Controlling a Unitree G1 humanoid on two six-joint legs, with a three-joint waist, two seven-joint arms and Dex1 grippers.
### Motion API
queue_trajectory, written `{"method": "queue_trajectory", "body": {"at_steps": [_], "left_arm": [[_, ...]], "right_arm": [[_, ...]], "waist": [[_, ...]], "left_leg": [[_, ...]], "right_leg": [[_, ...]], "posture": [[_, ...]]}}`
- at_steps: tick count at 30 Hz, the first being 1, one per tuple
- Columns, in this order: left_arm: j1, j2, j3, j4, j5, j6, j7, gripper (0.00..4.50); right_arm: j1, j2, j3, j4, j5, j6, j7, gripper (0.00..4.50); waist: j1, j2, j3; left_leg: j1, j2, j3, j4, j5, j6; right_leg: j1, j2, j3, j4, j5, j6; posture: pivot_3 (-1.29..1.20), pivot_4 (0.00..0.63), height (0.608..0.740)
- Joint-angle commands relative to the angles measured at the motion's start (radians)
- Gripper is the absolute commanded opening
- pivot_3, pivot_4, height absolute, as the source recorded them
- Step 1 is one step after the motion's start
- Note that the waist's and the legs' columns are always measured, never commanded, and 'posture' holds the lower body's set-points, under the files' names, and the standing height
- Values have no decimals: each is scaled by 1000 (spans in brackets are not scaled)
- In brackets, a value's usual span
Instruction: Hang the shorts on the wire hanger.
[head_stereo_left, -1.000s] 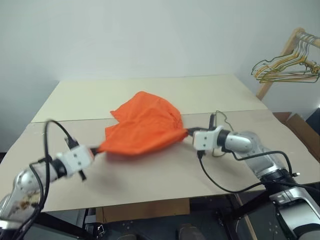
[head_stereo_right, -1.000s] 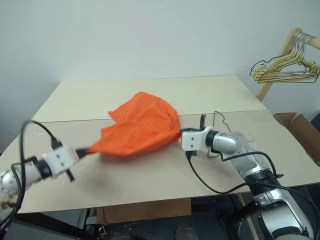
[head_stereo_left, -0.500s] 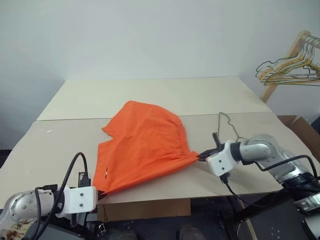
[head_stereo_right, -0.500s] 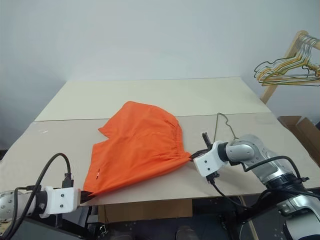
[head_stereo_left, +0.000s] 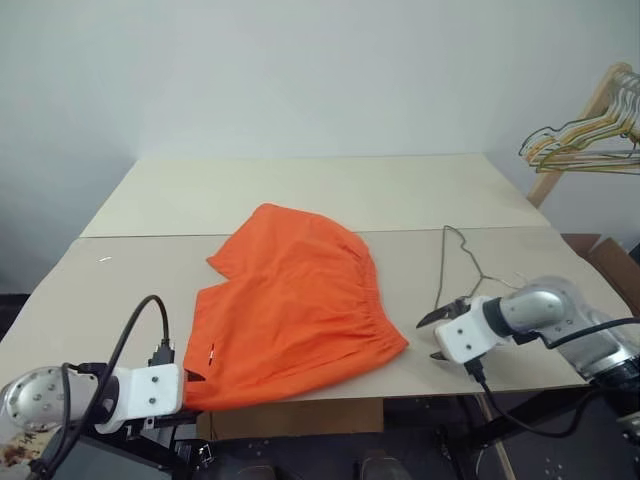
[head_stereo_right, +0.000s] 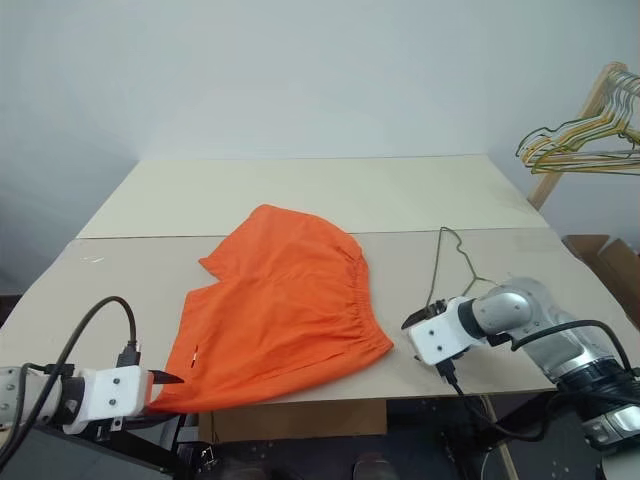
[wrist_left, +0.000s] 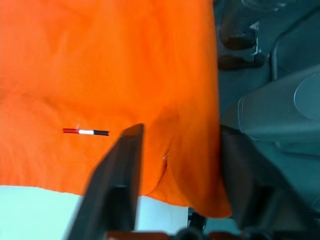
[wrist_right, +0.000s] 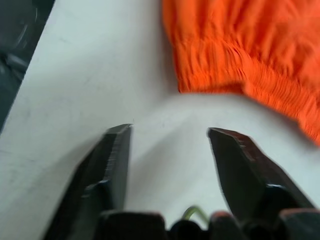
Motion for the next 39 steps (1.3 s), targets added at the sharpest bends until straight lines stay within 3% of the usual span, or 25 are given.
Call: {"method": "queue_trajectory", "body": {"at_steps": [1,2,8,13,17,24,39], "left_arm": [[-82,-24,79,-22,-122,51,6,3677],[-120,-41,77,-18,-145,61,23,3966],[-323,-159,-2,-40,-252,170,121,3966],[-376,-176,-79,-44,-228,184,132,3966],[-402,-167,-105,-27,-238,177,104,3966],[-490,-227,-134,-12,-279,164,108,3966],[-440,-240,-178,-42,-234,142,112,3966]], "right_arm": [[-75,74,-145,2,71,338,-134,4127],[-90,104,-172,14,85,423,-172,4127],[-201,346,-352,121,83,929,-573,4127],[-285,488,-511,244,125,1162,-815,4127],[-314,536,-546,306,144,1165,-891,4127],[-306,557,-436,328,135,1136,-852,4127],[-334,647,-309,522,100,1062,-878,4127]], "waist": [[-2,-1,0],[-2,0,0],[1,-1,0],[-11,0,0],[-26,0,0],[-59,1,0],[-91,1,-1]], "left_leg": [[0,0,0,0,0,0],[0,0,0,0,0,0],[-3,-1,-2,0,0,0],[-6,-1,-2,0,0,-1],[-4,-1,-3,0,0,-1],[-6,-1,-5,0,0,0],[-7,-1,-10,0,-1,1]], "right_leg": [[0,0,0,0,0,0],[0,0,0,0,0,0],[-1,1,0,0,0,1],[-3,0,0,0,0,1],[-2,1,0,1,1,1],[-2,2,0,0,0,1],[-2,3,-2,-1,0,2]], "posture": [[-39,0,740],[-40,0,740],[-62,0,740],[-85,0,740],[-90,0,740],[-83,0,740],[-62,0,740]]}}
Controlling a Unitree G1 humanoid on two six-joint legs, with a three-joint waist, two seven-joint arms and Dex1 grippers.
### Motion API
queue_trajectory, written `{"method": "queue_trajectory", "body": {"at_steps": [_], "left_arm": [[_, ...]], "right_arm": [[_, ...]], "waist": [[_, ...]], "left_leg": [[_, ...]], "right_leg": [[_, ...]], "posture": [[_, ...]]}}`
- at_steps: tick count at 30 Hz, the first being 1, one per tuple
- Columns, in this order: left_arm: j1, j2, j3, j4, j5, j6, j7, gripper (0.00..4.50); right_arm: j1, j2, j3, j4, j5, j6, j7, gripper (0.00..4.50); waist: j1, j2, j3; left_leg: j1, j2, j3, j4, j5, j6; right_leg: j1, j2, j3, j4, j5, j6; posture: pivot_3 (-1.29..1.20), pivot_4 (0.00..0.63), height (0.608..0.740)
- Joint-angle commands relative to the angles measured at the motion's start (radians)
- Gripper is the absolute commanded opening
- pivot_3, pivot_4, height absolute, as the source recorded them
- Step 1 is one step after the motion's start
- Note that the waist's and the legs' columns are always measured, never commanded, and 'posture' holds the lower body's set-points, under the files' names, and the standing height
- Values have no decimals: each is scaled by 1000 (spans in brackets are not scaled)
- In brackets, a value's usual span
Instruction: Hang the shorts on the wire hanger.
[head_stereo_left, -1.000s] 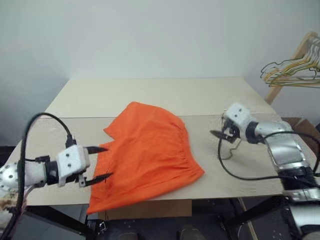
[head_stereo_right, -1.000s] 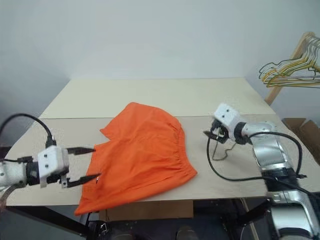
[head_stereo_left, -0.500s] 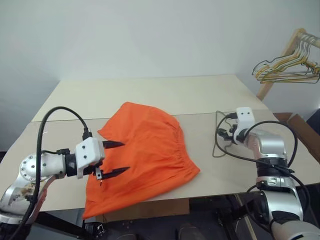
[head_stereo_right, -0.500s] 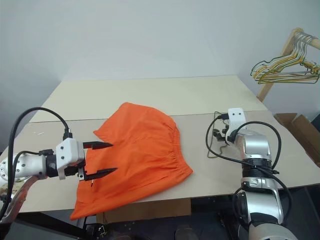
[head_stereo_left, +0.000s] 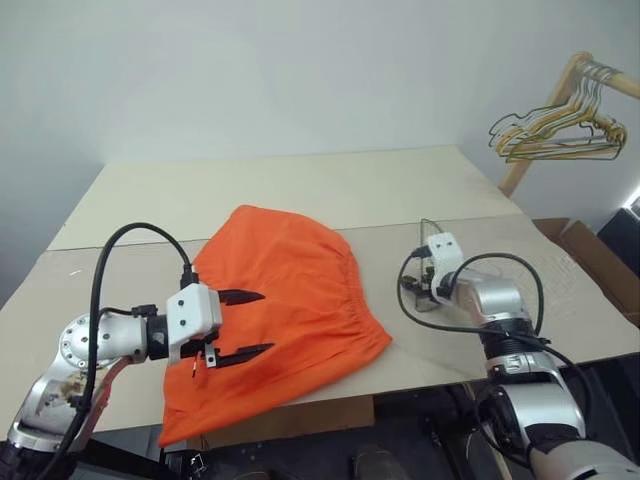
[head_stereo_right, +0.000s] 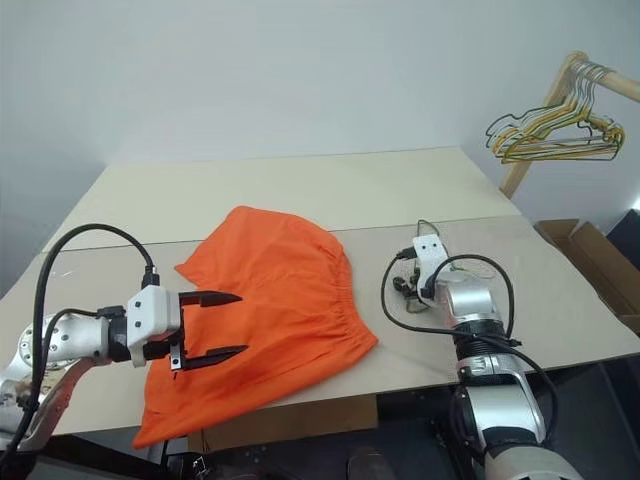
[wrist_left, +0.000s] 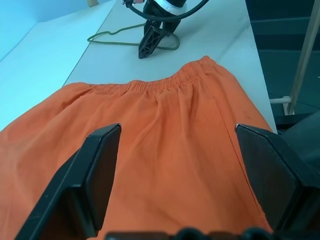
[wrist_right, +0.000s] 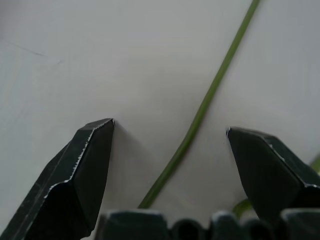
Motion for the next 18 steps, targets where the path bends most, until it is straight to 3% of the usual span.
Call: {"method": "queue_trajectory", "body": {"at_steps": [1,3,14,18], "left_arm": [[-3,-2,2,-31,10,-20,17,3984],[1,-2,2,-31,15,-23,21,3990],[5,-2,5,-27,27,-29,31,3990],[-4,-4,2,-19,30,-30,28,3990]], "right_arm": [[-34,19,15,58,-20,-16,-30,3955],[-37,27,26,78,-28,-19,-34,3635],[-40,37,69,142,-67,-54,-38,142],[-43,30,64,149,-71,-66,-40,45]], "waist": [[0,0,0],[-1,0,0],[3,-6,-6],[1,-7,-7]], "left_leg": [[0,0,0,0,0,0],[1,0,0,0,0,0],[4,1,-1,0,0,0],[4,1,-1,0,0,0]], "right_leg": [[0,0,0,0,0,0],[1,1,0,0,0,0],[4,1,0,0,0,0],[4,1,0,0,0,0]], "posture": [[-60,0,740],[-57,0,740],[-52,0,740],[-58,0,740]]}}
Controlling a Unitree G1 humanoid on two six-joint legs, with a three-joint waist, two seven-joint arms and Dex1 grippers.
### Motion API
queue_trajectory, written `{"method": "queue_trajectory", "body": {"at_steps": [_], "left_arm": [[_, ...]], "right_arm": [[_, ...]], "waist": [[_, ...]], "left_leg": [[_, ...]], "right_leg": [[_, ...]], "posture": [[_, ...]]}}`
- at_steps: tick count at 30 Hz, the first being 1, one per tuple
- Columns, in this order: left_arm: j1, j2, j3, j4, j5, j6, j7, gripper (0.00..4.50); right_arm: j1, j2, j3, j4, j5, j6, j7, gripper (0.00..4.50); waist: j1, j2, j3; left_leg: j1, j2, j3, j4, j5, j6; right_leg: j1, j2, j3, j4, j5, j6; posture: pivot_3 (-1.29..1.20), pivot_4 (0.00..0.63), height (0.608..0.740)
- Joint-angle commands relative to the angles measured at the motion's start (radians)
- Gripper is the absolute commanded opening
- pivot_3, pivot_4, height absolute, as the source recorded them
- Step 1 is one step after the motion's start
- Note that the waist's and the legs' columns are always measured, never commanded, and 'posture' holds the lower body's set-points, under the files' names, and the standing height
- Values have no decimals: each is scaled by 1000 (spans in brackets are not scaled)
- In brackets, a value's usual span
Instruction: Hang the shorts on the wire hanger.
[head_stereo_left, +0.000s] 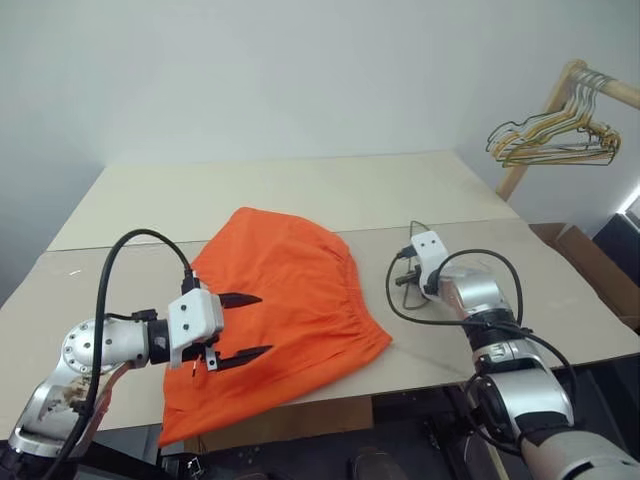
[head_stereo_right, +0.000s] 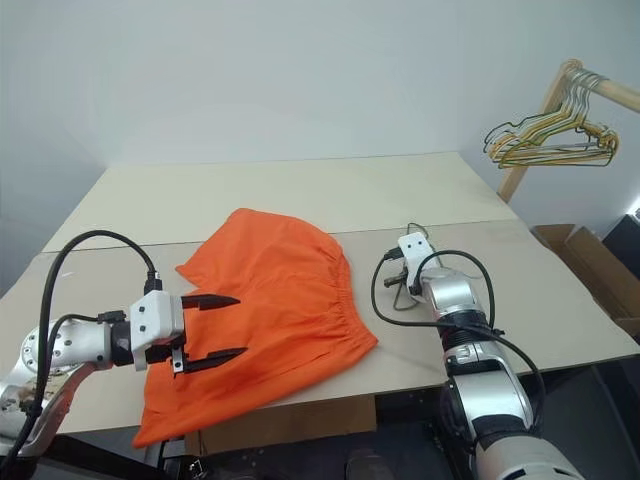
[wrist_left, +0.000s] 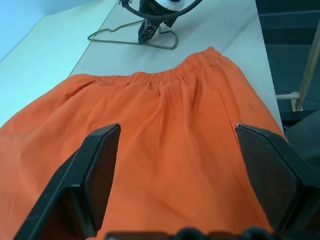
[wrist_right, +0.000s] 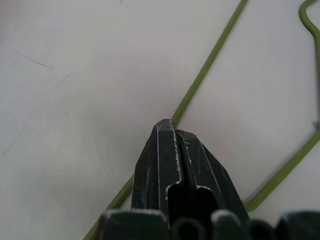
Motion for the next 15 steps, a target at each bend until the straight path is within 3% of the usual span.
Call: {"method": "queue_trajectory", "body": {"at_steps": [1,11,15], "left_arm": [[-23,-2,5,-15,-4,-27,4,3990],[-52,-13,-28,0,22,-18,23,3990],[-47,-13,-32,-2,33,-19,32,3990]], "right_arm": [[14,-6,0,29,-10,0,-5,45],[5,-4,-110,-80,58,81,-43,45],[-24,43,-229,-177,63,151,-242,45]], "waist": [[-1,0,0],[1,4,3],[-1,8,5]], "left_leg": [[0,0,0,0,0,0],[-2,0,0,0,0,0],[-5,0,0,0,0,0]], "right_leg": [[0,0,0,0,0,0],[-1,0,0,0,0,0],[-4,0,0,0,0,0]], "posture": [[-59,0,740],[-75,0,740],[-76,0,740]]}}
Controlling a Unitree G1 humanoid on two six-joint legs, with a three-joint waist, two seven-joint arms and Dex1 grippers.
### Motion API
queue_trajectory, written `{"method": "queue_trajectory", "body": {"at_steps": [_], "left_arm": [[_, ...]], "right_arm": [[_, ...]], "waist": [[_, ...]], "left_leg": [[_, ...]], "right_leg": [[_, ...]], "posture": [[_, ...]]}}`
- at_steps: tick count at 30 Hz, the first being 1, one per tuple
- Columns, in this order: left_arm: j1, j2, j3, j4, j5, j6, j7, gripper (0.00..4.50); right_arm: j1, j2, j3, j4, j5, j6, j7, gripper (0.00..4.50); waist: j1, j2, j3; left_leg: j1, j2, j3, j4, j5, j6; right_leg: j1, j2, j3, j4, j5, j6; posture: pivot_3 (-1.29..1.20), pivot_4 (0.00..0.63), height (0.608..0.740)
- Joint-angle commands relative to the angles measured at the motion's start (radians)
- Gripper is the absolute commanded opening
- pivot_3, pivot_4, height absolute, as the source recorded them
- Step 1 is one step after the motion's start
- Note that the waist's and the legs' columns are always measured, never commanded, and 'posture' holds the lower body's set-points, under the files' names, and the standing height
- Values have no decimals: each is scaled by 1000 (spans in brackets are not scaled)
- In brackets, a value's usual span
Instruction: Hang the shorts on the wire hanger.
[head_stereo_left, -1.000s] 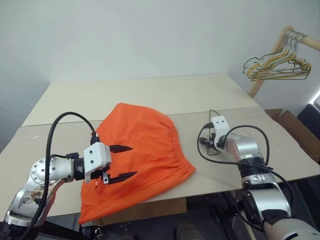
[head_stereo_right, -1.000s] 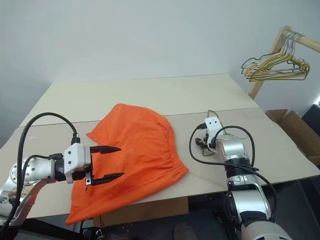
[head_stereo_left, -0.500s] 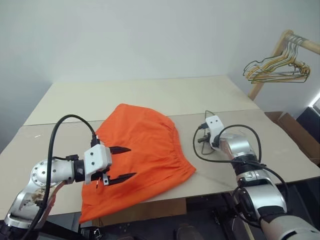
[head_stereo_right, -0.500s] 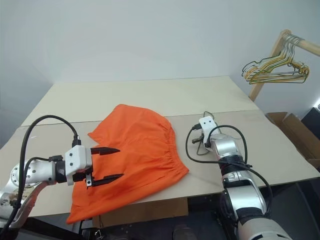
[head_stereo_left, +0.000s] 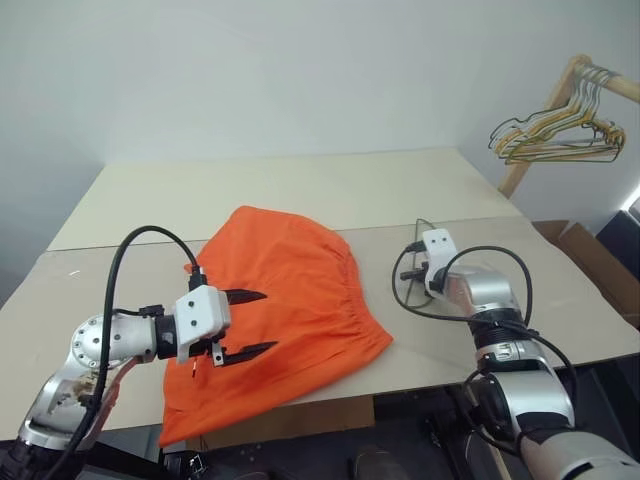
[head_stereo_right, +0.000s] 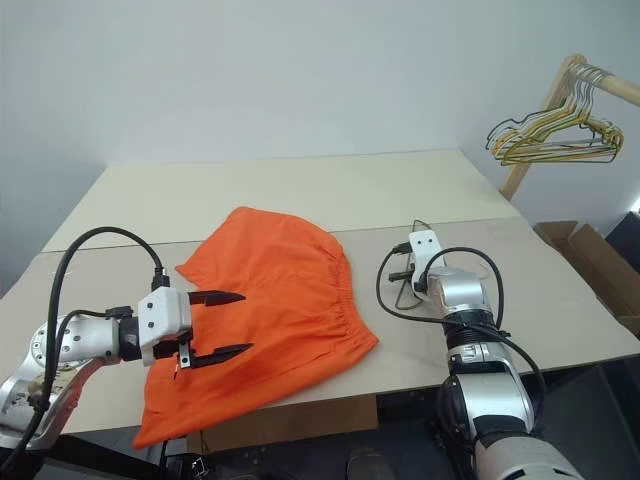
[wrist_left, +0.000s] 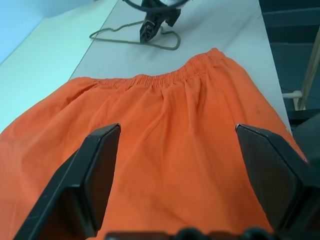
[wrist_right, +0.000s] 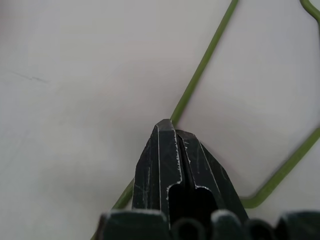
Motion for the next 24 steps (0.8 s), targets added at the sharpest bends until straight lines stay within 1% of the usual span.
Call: {"method": "queue_trajectory", "body": {"at_steps": [1,3,5,7,10,13,14,17,21,24], "left_arm": [[-11,-3,3,-17,9,-17,16,3990],[-7,-7,0,-20,14,-16,21,3990],[-5,-11,-4,-23,18,-15,25,3990],[-5,-14,-7,-23,21,-14,29,3990],[-6,-15,-6,-24,22,-10,35,3990],[-1,-11,-1,-23,25,-10,37,3990],[1,-11,-1,-23,26,-10,38,3990],[-1,-12,-6,-21,32,-12,42,3990],[-6,-14,-14,-19,42,-14,48,3990],[-6,-13,-16,-19,47,-14,51,3990]], "right_arm": [[-35,34,-109,-125,10,68,-166,253],[-34,53,-120,-181,5,91,-210,671],[-27,64,-112,-221,7,112,-215,1331],[-13,62,-75,-249,2,124,-196,2097],[3,61,-78,-258,10,137,-192,3219],[-14,93,-157,-241,32,163,-260,4253],[-24,109,-186,-232,40,164,-291,4439],[-43,147,-210,-204,38,142,-349,4439],[-53,187,-213,-131,28,63,-406,4439],[-51,191,-198,-74,22,25,-411,4439]], "waist": [[-1,2,1],[-1,3,2],[-1,3,2],[-1,3,2],[0,3,2],[0,3,2],[0,3,2],[-1,3,2],[-5,4,2],[-4,4,2]], "left_leg": [[0,0,0,0,0,0],[-2,0,0,0,0,0],[-2,0,0,0,0,0],[-2,0,0,0,0,0],[-2,0,0,0,0,0],[-2,0,0,0,0,0],[-2,0,0,0,0,0],[-2,0,0,0,0,0],[-2,0,0,0,0,0],[-2,0,-1,0,0,0]], "right_leg": [[0,0,0,0,0,0],[-1,0,0,0,0,0],[-2,0,0,0,0,0],[-1,0,0,0,0,0],[-1,0,0,0,0,0],[-1,0,0,0,0,0],[-1,0,0,0,0,0],[-1,0,0,0,0,0],[-2,0,0,0,0,0],[-2,0,0,0,0,0]], "posture": [[-73,0,740],[-74,0,740],[-75,0,740],[-74,0,740],[-69,0,740],[-73,0,740],[-75,0,740],[-75,0,740],[-76,0,740],[-68,0,740]]}}
